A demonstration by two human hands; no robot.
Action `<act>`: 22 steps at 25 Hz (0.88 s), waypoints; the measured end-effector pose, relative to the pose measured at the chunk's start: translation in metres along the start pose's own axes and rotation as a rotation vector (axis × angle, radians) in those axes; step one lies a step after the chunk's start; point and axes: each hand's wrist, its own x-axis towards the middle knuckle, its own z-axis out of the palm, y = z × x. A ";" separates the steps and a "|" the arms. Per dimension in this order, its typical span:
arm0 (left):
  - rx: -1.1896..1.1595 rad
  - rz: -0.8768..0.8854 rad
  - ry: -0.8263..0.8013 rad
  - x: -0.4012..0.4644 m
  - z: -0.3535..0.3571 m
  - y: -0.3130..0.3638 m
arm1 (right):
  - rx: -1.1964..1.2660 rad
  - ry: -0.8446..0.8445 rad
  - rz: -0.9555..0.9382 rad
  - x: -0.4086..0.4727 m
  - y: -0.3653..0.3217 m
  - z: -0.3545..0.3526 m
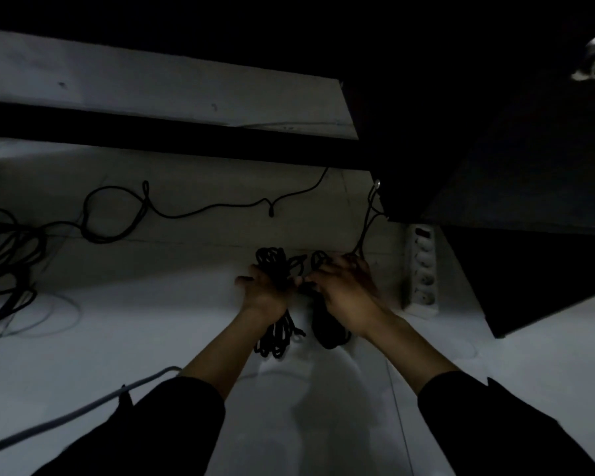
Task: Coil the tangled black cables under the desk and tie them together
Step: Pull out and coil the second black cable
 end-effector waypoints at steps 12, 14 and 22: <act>-0.266 -0.124 0.276 0.017 0.034 0.001 | -0.119 0.038 -0.072 -0.004 0.002 0.049; -0.330 -0.128 0.248 0.021 0.035 0.000 | -0.058 0.153 -0.050 -0.012 0.009 0.054; -0.301 -0.063 0.155 0.035 0.040 -0.014 | 0.634 0.230 0.731 -0.038 -0.001 0.065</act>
